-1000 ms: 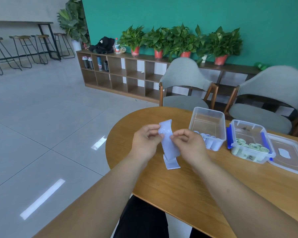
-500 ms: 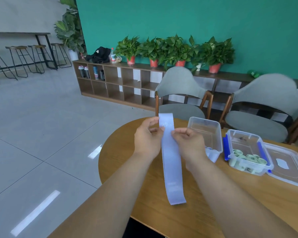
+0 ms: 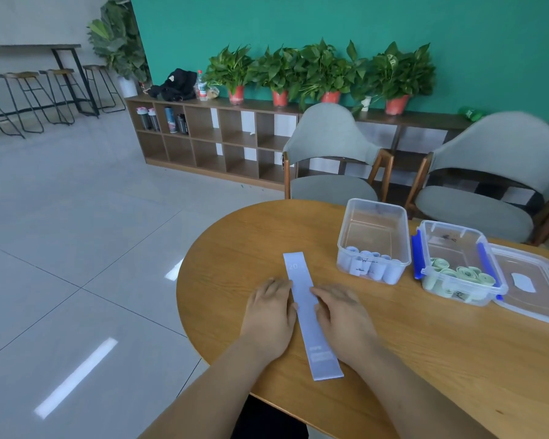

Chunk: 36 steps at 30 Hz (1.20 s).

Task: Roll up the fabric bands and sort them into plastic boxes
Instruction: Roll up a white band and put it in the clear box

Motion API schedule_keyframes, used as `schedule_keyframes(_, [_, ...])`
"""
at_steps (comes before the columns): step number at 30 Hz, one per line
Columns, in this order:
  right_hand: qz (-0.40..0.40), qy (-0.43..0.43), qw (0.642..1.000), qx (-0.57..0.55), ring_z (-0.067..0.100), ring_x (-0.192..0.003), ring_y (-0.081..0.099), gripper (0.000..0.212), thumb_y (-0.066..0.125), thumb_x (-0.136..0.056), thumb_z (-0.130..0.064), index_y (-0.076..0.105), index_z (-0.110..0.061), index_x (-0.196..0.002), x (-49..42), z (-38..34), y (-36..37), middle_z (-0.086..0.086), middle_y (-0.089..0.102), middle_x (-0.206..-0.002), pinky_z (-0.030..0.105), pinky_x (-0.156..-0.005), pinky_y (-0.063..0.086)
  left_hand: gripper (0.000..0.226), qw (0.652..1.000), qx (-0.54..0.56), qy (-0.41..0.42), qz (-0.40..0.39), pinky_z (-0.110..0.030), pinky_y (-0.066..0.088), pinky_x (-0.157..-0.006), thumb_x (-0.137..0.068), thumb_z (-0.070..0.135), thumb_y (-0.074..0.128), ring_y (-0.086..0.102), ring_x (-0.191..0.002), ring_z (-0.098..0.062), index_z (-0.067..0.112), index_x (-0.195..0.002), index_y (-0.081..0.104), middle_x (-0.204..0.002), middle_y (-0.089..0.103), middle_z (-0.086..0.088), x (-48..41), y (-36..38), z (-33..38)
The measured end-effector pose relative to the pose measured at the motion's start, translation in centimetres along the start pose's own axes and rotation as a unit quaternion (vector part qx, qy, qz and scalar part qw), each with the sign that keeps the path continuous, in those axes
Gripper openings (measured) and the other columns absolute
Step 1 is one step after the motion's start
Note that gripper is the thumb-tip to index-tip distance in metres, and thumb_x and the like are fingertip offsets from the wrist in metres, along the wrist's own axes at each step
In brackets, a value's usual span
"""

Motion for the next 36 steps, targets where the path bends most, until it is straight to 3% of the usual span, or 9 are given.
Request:
schedule_keyframes(3, [-0.012,-0.022,0.999,0.039,0.019,-0.148,0.034,0.039,0.051,-0.105,-0.033,0.059,-0.030,-0.144,0.5,0.2,1.0,-0.012,0.050,-0.154,0.044,-0.118,0.037,0.052,0.998,-0.048,0.018,-0.027,-0.041,0.005,-0.130,-0.111,0.039,0.034,0.008,-0.160,-0.014,0.028,-0.162,0.031,-0.170,0.025,0.011,-0.1,0.9,0.0])
schedule_keyframes(11, [-0.044,0.021,0.995,0.084,0.023,-0.156,0.018,0.049,0.040,-0.107,-0.051,0.046,-0.036,-0.153,-0.7,-0.2,0.0,-0.015,0.037,-0.163,0.042,-0.124,0.024,0.057,0.993,-0.072,0.047,-0.086,-0.042,0.007,-0.131,-0.112,0.044,0.031,0.003,-0.161,-0.013,0.026,-0.165,0.021,-0.173,0.018,0.011,-2.5,0.3,-0.2])
schedule_keyframes(17, [0.009,0.028,0.996,0.084,0.026,-0.156,0.023,0.050,0.042,-0.107,-0.048,0.049,-0.031,-0.153,2.2,0.0,-0.5,-0.009,0.039,-0.163,0.047,-0.123,0.029,0.056,0.996,-0.051,0.052,-0.044,-0.040,0.007,-0.131,-0.112,0.040,0.033,0.008,-0.160,-0.012,0.023,-0.165,0.024,-0.171,0.023,0.009,0.5,-0.1,0.6])
schedule_keyframes(23, [-0.033,0.010,0.993,0.110,0.025,-0.159,0.015,0.053,0.029,-0.108,-0.050,0.042,-0.034,-0.157,4.0,-0.4,0.8,-0.011,0.033,-0.167,0.048,-0.127,0.020,0.054,0.994,-0.070,0.074,-0.041,-0.038,0.003,-0.131,-0.113,0.039,0.031,0.005,-0.161,-0.015,0.022,-0.163,0.029,-0.173,0.020,0.006,2.9,0.6,1.2])
schedule_keyframes(25, [-0.022,0.004,0.995,0.097,0.026,-0.158,0.019,0.054,0.028,-0.106,-0.053,0.045,-0.035,-0.154,4.6,-0.3,0.0,-0.010,0.035,-0.166,0.049,-0.126,0.024,0.053,0.996,-0.037,0.069,-0.033,-0.037,0.006,-0.131,-0.112,0.039,0.035,0.008,-0.161,-0.016,0.021,-0.162,0.033,-0.171,0.025,0.005,3.6,0.3,1.2])
schedule_keyframes(27, [-0.011,-0.003,0.996,0.084,0.025,-0.157,0.023,0.049,0.039,-0.106,-0.051,0.047,-0.036,-0.152,5.9,-0.2,-0.6,-0.011,0.038,-0.164,0.049,-0.124,0.027,0.054,0.997,-0.011,0.073,-0.012,-0.038,0.012,-0.130,-0.109,0.042,0.039,0.013,-0.160,-0.014,0.022,-0.159,0.039,-0.168,0.032,0.005,4.9,0.1,1.2])
schedule_keyframes(32, [-0.025,-0.016,0.996,0.079,0.018,-0.158,0.018,0.049,0.037,-0.107,-0.053,0.042,-0.041,-0.154,8.1,-0.1,-0.5,-0.017,0.032,-0.166,0.043,-0.128,0.017,0.056,0.994,-0.014,0.109,0.014,-0.039,0.018,-0.129,-0.105,0.050,0.034,0.021,-0.157,-0.010,0.025,-0.153,0.047,-0.164,0.040,0.010,7.1,0.8,1.2])
schedule_keyframes(36, [0.033,-0.036,0.998,0.033,0.014,-0.146,0.040,0.040,0.050,-0.104,-0.049,0.062,-0.035,-0.139,8.6,-0.1,-1.4,-0.016,0.055,-0.149,0.043,-0.119,0.036,0.036,0.985,0.086,0.121,0.091,-0.034,0.042,-0.113,-0.100,0.033,0.061,0.048,-0.134,-0.007,0.023,-0.134,0.066,-0.138,0.061,0.014,8.0,-0.6,1.4])
Point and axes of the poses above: each hand's wrist, its own x-axis away from the middle knuckle, its own y-axis out of the palm, z = x × y, the point moved 4 cm from there along -x, towards the middle knuckle
